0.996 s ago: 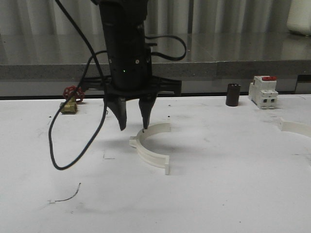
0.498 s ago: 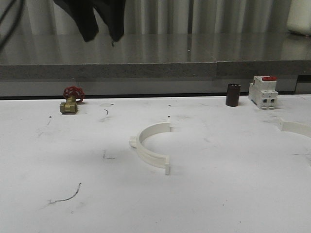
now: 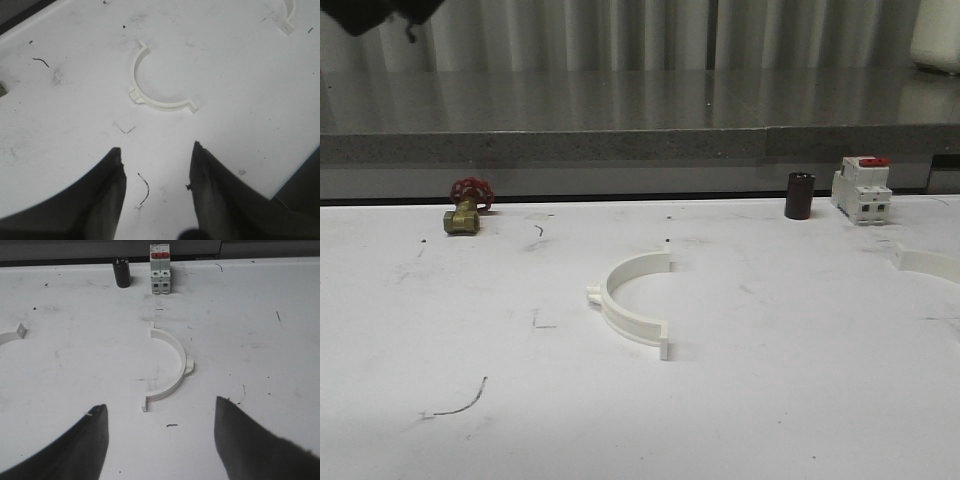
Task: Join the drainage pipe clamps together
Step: 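Set the clamp half down, open the left gripper, withdraw, then lower the right gripper and grasp the other clamp half's tab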
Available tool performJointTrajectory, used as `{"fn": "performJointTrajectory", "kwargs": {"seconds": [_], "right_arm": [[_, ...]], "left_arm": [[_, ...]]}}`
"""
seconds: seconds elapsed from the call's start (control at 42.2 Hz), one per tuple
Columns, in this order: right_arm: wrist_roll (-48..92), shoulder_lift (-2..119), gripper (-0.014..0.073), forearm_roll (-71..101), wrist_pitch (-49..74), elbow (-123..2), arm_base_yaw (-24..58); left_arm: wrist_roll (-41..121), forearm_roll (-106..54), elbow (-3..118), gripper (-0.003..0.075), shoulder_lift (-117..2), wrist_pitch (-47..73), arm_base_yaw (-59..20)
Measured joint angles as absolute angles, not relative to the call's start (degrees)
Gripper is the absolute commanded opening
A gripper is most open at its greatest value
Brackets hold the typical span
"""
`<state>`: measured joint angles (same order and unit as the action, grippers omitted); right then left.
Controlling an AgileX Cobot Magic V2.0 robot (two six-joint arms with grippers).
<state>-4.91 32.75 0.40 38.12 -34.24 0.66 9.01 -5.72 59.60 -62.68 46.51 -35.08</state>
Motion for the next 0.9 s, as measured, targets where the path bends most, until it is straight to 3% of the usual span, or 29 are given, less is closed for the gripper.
{"fn": "performJointTrajectory", "kwargs": {"seconds": [0.427,0.901], "right_arm": [[-4.91,32.75,0.0490,0.40,38.12,-34.24,0.66],[-4.91,35.85,0.0491,0.87,40.02,-35.79,0.66]], "left_arm": [[10.65,-7.37,40.61,0.0303,-38.50,44.24,-35.05],[10.80,-7.63,39.76,0.0303,-36.04,44.14,-34.95]]}}
